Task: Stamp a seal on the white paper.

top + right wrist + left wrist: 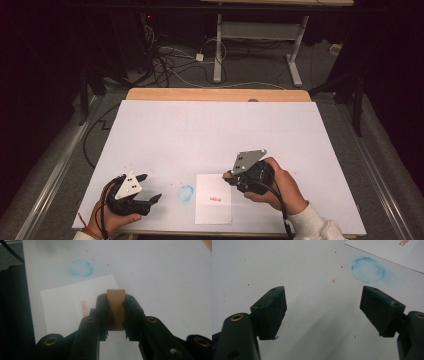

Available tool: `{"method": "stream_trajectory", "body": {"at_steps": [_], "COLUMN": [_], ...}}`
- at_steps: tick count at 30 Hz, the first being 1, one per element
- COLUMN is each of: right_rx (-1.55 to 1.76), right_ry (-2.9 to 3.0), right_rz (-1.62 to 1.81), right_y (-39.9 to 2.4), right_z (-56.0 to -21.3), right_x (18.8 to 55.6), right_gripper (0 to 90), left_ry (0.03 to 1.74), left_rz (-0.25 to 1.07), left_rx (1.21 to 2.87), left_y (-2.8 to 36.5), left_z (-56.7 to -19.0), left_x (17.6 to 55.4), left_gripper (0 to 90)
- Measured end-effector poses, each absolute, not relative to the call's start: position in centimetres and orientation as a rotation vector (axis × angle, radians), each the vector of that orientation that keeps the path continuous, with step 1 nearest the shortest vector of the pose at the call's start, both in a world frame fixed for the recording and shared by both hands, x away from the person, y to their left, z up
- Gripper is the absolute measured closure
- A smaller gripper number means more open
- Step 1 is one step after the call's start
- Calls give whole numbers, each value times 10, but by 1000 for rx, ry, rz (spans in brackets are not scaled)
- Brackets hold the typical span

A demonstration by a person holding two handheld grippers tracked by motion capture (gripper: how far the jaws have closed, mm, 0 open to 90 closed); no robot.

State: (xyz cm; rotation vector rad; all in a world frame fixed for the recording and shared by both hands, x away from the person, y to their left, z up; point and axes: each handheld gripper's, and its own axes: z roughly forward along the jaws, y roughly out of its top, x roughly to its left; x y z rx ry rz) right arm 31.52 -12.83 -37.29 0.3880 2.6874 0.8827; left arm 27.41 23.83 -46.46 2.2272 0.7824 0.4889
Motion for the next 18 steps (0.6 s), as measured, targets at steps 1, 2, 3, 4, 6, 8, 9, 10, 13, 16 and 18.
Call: {"method": "stream_trajectory", "body": {"at_steps": [1,2,3,4,6,8,9,10,13,16,18], "right_rx": [390,391,403,411,406,411,419,433,443,445,446], "right_ry": [2687,2684,2672,2669,2663,2663,2660,2655,2653,2654,2657], "right_rz": [887,895,895,900,905,904,899,902,896,888,884], "right_y": [-130,-133,-135,-137,-141,-144,-146,-147,-151,-154,-156], "right_z": [-372,-371,-370,-369,-367,-366,-365,-365,-365,-365,-365], "right_x": [316,316,316,316,316,316,316,317,316,315,314], "right_gripper": [761,761,761,761,761,761,761,761,761,761,761], "left_ry": [783,783,785,787,791,792,792,792,784,782,781], "left_rz": [487,487,487,484,484,481,482,483,485,482,479], "left_rx": [2227,2228,2227,2225,2229,2223,2222,2223,2228,2230,2227], "left_y": [239,239,239,240,241,242,242,242,241,240,240], "left_z": [-465,-465,-465,-466,-467,-467,-466,-466,-466,-466,-466], "left_x": [274,275,275,275,275,275,275,275,276,277,277], "left_gripper": [208,208,208,207,208,207,207,208,207,207,207]}}
